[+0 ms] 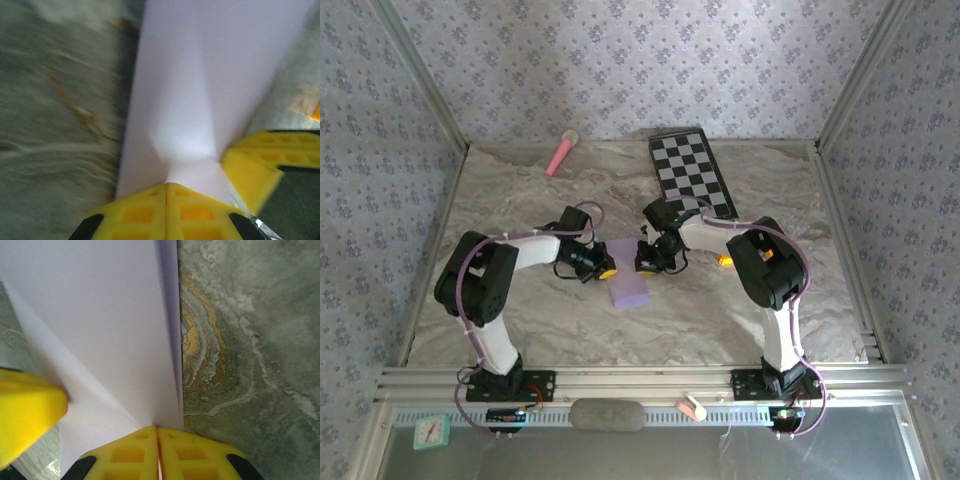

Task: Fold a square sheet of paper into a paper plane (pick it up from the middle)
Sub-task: First fold the square sheet of paper in half at the center of the table.

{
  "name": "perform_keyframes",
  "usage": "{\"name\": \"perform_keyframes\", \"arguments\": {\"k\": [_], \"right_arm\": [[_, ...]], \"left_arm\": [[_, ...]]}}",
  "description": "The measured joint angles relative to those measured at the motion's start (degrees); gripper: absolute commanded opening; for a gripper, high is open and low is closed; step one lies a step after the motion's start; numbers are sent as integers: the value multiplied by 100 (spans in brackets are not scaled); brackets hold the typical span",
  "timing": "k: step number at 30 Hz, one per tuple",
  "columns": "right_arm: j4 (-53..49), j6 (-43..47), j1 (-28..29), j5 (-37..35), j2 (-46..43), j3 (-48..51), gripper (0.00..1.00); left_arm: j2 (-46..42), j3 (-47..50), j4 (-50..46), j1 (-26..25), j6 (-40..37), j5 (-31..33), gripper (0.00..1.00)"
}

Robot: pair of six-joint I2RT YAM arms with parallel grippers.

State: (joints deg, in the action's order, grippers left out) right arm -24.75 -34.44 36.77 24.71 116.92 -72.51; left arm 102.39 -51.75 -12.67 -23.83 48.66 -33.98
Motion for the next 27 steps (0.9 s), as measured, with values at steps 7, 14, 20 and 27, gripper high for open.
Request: {"name": "perform_keyframes", "arguments": {"k": [7,14,20,27], "right_arm": [[0,0,-4,2,0,0,9],[13,2,-4,7,0,11,9],[13,2,-11,11,0,11,9],[13,2,-15,20,0,11,9]], "left_arm": [[22,107,15,442,-435,-308,8],[-463,122,-129,544,-597,-153,9],[-688,76,63,-225,-398,-162,8],[-409,466,278,-555,-35,-133,8]]}}
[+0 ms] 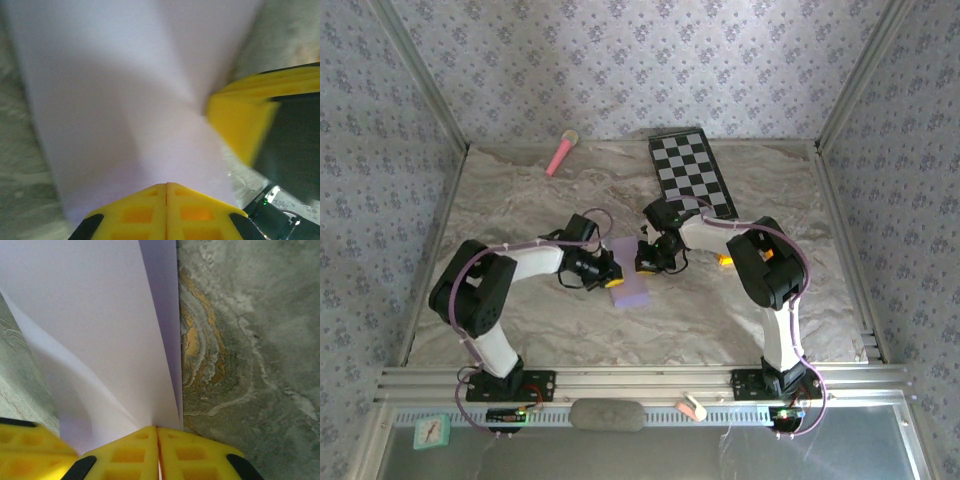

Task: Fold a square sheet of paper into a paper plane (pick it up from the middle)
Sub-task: First fold the square sheet of paper in half at the center of the table.

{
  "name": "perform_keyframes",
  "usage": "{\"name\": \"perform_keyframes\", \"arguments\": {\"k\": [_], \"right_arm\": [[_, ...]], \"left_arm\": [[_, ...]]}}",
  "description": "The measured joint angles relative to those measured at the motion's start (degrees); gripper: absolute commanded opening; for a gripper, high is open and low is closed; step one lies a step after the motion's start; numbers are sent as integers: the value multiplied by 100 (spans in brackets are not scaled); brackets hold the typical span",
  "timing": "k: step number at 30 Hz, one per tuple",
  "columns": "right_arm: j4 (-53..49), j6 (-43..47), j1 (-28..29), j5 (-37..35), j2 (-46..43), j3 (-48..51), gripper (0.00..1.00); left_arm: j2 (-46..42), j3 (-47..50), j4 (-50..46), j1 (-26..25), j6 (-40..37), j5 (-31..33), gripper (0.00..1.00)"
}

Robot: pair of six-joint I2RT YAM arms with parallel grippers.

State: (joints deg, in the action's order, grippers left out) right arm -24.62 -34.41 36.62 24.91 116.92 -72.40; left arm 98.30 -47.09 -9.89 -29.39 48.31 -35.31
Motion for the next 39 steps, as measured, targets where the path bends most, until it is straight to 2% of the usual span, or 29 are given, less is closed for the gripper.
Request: {"name": "perform_keyframes", "arguments": {"k": [6,14,20,25,28,31,39], "right_arm": [[2,0,0,0,0,0,9],[4,22,0,2,0,4,9],[35,44,-17,48,0,22,9],[35,48,-28,59,0,22,9],[33,70,-37,59,0,22,9],[28,87,-39,59,0,20,9],[26,92,-39,61,2,17,9]], "left_arm": [[-7,225,111,0,17,7,7],[-264,531,227,2,-369,164,7],[-839,955,20,13,-608,476,6],[-1561,1139,-586,39,-608,833,6],[-1875,1104,-455,39,-470,883,6],[-1733,946,-173,26,-284,852,6],[-702,494,391,-304,-63,621,6]]}}
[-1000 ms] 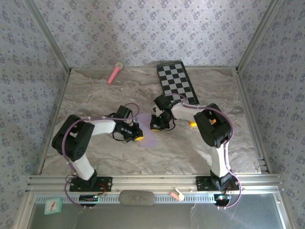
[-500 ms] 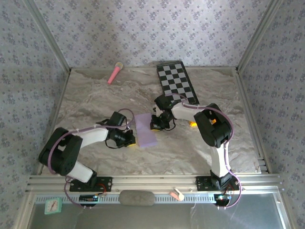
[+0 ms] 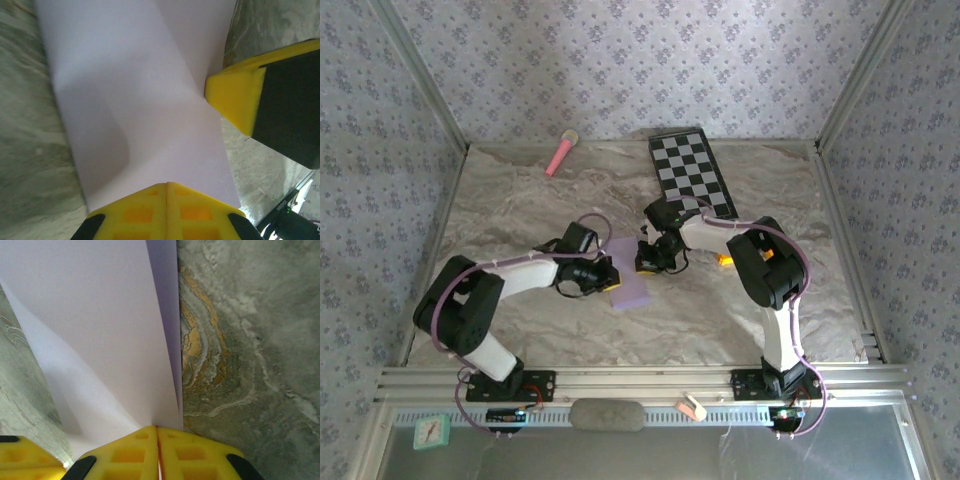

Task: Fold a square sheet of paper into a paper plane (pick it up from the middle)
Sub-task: First fold the square sheet of paper in half at the center of the table.

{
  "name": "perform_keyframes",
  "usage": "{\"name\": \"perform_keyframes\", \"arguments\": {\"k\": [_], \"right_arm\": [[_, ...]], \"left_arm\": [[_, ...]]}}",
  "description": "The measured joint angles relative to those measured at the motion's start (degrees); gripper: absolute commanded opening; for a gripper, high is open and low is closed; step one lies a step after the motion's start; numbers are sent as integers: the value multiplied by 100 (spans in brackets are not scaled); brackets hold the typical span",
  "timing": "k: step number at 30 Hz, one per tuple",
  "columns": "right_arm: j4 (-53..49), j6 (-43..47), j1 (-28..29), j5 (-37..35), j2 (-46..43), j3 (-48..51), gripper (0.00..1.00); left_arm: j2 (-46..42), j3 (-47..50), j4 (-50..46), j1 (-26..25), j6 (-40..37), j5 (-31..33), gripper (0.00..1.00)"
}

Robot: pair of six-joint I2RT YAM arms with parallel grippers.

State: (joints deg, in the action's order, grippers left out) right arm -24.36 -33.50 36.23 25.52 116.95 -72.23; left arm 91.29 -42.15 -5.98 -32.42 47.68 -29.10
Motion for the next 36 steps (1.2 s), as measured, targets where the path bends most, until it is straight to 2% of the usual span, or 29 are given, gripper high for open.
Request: {"name": "perform_keyframes", "arguments": {"k": [8,14,21,29,32,36], "right_arm": [[-2,15,-11,26,9,-4,9],[-2,17,-15,59,17,-4,9],[-2,15,-26,92,24,-9,8],[-2,15,-26,103,31,-9,8],[-2,15,-26,109,33,-9,8],[-2,15,-26,109,33,-9,8]], "left_arm": [[90,466,334,-96,-28,-133,6],[-144,782,505,-96,-337,-149,6],[-610,1005,-57,-103,-678,-39,6],[-1252,1025,-1246,-111,-754,372,6],[-1403,914,-1239,-114,-575,402,7],[-1244,717,-715,-120,-221,297,7]]}}
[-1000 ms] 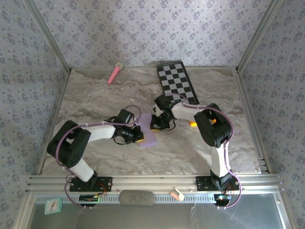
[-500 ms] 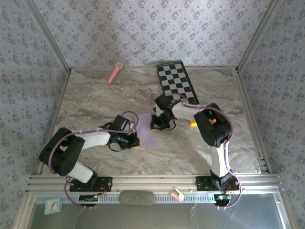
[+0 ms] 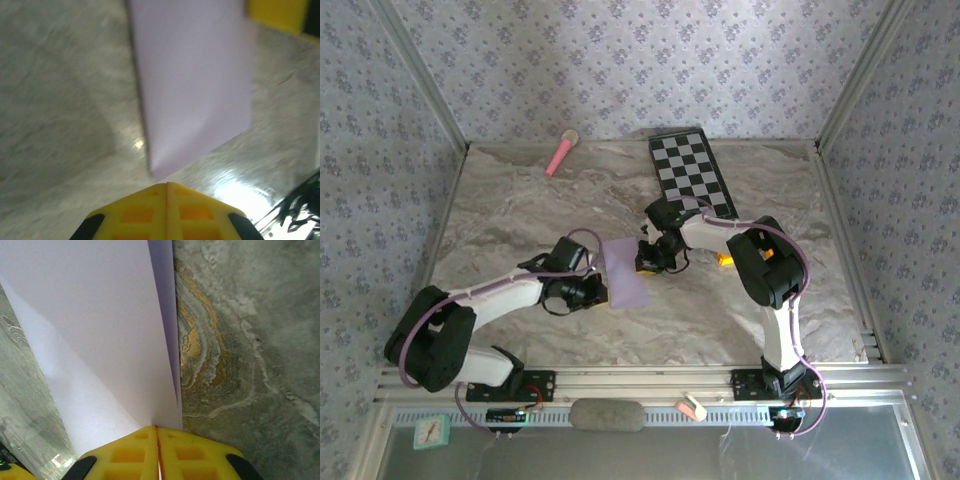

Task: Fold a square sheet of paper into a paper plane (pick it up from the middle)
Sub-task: First fold the square sheet of paper in half at the center of the table.

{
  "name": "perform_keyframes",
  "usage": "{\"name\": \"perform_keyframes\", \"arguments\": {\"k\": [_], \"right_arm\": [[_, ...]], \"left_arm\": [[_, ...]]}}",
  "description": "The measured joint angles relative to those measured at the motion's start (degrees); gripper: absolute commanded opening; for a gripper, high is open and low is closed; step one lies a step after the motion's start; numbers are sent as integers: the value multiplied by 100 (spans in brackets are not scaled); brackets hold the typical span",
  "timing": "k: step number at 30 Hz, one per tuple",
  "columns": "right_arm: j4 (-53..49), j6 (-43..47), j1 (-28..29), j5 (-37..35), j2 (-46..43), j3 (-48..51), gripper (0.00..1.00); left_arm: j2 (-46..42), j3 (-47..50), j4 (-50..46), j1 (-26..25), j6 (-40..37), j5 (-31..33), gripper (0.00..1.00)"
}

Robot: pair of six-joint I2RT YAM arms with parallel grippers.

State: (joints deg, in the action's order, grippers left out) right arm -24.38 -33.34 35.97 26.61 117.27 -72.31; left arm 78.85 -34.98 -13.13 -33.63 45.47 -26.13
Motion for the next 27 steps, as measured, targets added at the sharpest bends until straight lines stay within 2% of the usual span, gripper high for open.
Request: {"name": "perform_keyframes", "arguments": {"k": [6,13,19,27], "right_arm": [[0,0,-7,15,0,0,8],[-28,2,-11,24,20,-31,8],[-48,2,-26,28,26,-44,8],[-122,44,-33,28,44,-101,8]], "left_arm": [[612,-219,538,-219,243,-131,7],[909,-173,389,-380,188,-17,6],[695,116,590,-378,105,33,6],[107,24,-195,-227,70,214,8]]}}
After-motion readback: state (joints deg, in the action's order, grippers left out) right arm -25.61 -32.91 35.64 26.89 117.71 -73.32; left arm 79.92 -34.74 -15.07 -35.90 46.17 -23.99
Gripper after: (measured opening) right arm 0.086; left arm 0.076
